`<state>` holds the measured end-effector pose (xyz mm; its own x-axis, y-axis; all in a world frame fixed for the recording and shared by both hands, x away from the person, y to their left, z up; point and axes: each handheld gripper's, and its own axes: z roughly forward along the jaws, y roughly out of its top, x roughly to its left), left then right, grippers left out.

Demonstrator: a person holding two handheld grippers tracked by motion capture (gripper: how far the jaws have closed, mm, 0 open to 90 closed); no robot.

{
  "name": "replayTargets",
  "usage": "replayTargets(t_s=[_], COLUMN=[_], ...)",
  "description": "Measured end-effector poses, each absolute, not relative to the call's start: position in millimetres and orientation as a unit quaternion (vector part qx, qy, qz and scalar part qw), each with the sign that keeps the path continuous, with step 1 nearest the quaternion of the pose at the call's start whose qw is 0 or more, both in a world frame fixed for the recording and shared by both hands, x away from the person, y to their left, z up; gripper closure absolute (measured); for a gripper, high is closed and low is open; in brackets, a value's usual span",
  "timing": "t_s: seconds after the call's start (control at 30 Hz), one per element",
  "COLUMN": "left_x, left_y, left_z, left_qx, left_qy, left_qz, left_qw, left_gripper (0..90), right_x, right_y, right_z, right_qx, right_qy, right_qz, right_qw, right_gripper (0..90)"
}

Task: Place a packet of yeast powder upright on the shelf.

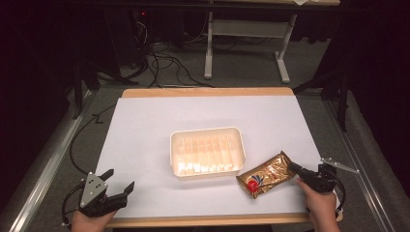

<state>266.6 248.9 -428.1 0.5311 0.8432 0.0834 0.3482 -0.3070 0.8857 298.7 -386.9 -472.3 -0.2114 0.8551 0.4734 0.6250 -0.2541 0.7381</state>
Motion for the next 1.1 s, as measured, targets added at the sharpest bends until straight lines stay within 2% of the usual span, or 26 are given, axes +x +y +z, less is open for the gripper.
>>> replayTargets(t_s=[0.3,0.77,1.1], left_x=[265,273,273], left_y=[246,244,246], left_z=[-425,-424,-422], left_qx=[0.759,0.744,0.740], left_qy=[0.379,0.394,0.393], left_qz=[0.278,0.273,0.278], left_qw=[0.451,0.465,0.470], left_gripper=[20.3,20.3,20.3], right_x=[279,254,251], right_y=[-373,-355,-347], right_z=[-443,-404,-387], right_qx=[0.575,0.503,0.476], right_qy=[0.603,0.609,0.608], right_qz=[0.523,0.566,0.579], right_qw=[0.178,0.236,0.263], right_gripper=[90.0,90.0,90.0])
